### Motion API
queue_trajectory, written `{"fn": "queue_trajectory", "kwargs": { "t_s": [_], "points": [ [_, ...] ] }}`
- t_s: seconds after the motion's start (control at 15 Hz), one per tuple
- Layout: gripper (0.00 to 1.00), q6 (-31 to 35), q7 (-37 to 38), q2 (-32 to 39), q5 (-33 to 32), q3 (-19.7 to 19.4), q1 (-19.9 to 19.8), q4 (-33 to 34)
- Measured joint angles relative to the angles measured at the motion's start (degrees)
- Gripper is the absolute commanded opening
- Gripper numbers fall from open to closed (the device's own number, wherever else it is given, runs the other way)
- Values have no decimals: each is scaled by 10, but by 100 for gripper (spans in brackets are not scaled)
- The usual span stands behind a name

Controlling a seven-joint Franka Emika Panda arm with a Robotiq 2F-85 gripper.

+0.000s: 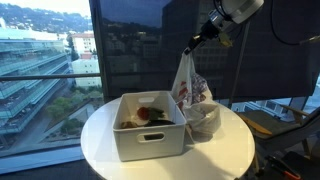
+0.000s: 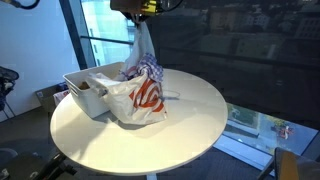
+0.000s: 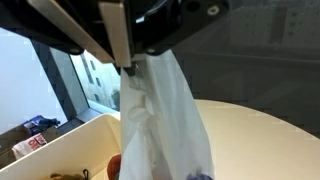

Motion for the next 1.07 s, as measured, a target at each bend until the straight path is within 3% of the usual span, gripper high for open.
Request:
{"fn": "queue_trajectory", "kwargs": {
  "t_s": [0.13, 0.2, 0.33, 0.6, 0.93, 1.07],
  "points": [
    [2, 3, 8, 6, -13, -6, 2, -7],
    [27, 3, 16, 14, -22, -10, 2, -10],
    [29, 3, 30, 35, -40, -18, 2, -13],
    [60, -5, 76, 75, -91, -23, 2, -13],
    [97, -68, 215, 75, -221, -32, -4, -18],
    [100, -75, 251, 63, -245, -39, -7, -23]
  ]
}}
